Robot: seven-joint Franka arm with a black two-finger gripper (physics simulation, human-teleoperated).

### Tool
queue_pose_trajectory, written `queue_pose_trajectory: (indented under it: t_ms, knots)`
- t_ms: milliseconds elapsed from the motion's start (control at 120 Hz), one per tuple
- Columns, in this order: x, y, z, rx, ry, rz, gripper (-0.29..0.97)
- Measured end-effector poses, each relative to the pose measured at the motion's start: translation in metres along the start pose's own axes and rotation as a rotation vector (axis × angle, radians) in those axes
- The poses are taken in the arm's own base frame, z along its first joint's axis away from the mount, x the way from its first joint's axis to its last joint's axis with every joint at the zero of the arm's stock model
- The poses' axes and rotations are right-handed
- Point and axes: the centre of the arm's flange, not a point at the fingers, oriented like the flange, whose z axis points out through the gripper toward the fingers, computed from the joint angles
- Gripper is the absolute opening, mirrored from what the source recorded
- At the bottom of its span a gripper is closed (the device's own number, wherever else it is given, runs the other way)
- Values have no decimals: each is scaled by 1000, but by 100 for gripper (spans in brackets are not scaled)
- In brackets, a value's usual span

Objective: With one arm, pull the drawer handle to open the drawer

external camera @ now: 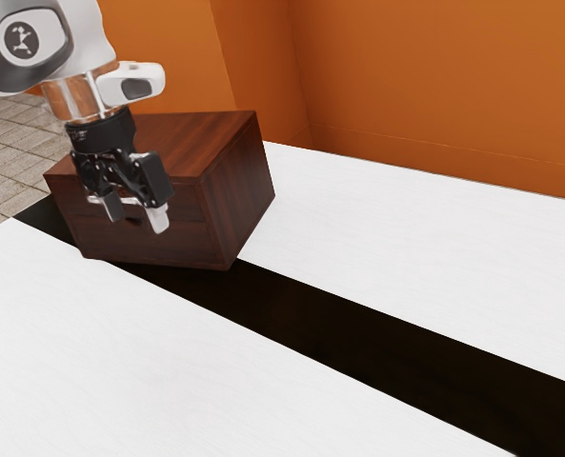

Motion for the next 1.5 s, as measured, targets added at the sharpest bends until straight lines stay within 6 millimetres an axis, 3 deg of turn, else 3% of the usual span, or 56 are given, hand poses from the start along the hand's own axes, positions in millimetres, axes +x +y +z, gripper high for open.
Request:
queue_pose_trajectory:
  t_ms: [158,342,525,700,767,917,1000,1500]
  knots:
    - [10,15,0,32,40,35,66]
    - [12,15,-7,15,78,-22,66]
    - [9,7,-17,-60,107,-354,66]
    - [6,22,-18,-100,81,-686,65]
    - [4,2,-17,-109,76,-838,65]
    - [-19,-102,4,-124,98,-1261,64]
    - [-30,-134,12,-129,140,-1430,64]
    - [-11,-147,14,-154,305,-1873,62]
